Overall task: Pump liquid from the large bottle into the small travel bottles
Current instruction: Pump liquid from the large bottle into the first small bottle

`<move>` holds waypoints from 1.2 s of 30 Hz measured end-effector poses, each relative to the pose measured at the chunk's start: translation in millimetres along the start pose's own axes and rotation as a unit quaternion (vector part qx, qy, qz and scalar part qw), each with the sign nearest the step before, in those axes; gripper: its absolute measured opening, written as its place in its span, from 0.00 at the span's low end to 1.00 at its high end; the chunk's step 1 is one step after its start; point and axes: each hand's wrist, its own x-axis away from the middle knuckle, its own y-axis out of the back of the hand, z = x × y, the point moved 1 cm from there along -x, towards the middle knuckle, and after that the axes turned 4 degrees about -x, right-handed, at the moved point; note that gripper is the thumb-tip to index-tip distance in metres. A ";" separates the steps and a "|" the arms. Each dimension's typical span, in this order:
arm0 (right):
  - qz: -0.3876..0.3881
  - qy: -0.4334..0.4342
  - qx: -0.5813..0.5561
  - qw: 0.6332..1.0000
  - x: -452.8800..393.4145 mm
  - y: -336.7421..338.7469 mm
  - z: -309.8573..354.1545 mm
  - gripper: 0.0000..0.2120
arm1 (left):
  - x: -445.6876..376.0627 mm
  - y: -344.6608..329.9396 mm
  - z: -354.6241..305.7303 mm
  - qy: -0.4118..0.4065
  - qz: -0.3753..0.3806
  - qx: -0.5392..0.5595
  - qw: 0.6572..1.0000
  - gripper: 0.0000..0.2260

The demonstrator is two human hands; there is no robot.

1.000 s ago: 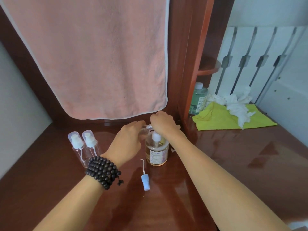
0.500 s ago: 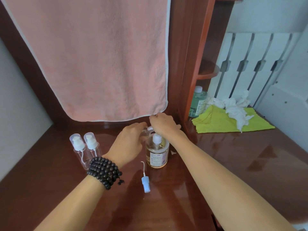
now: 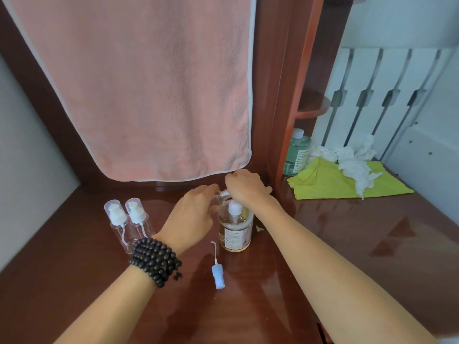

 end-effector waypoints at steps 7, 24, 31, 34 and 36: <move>0.020 0.008 0.009 1.000 -2.8 -4.5 -1.7 0.15 | 1.0 -4.2 -1.4 0.001 -0.020 -0.011 1.000 0.16; -0.004 0.008 -0.002 1.000 0.7 -5.2 0.0 0.20 | 2.3 -6.2 0.6 -0.004 -0.018 -0.024 1.000 0.16; 0.023 -0.041 -0.045 0.998 -2.0 -17.1 -5.8 0.14 | 9.1 -10.5 -2.8 0.009 -0.006 -0.021 1.000 0.12; 0.010 -0.024 -0.039 0.999 3.4 -5.2 -2.4 0.20 | 5.5 -4.5 -1.3 0.006 -0.010 -0.014 1.000 0.14; 0.000 -0.016 -0.036 0.999 4.7 1.1 0.4 0.25 | 1.6 -2.6 -0.7 0.001 -0.013 -0.024 1.000 0.16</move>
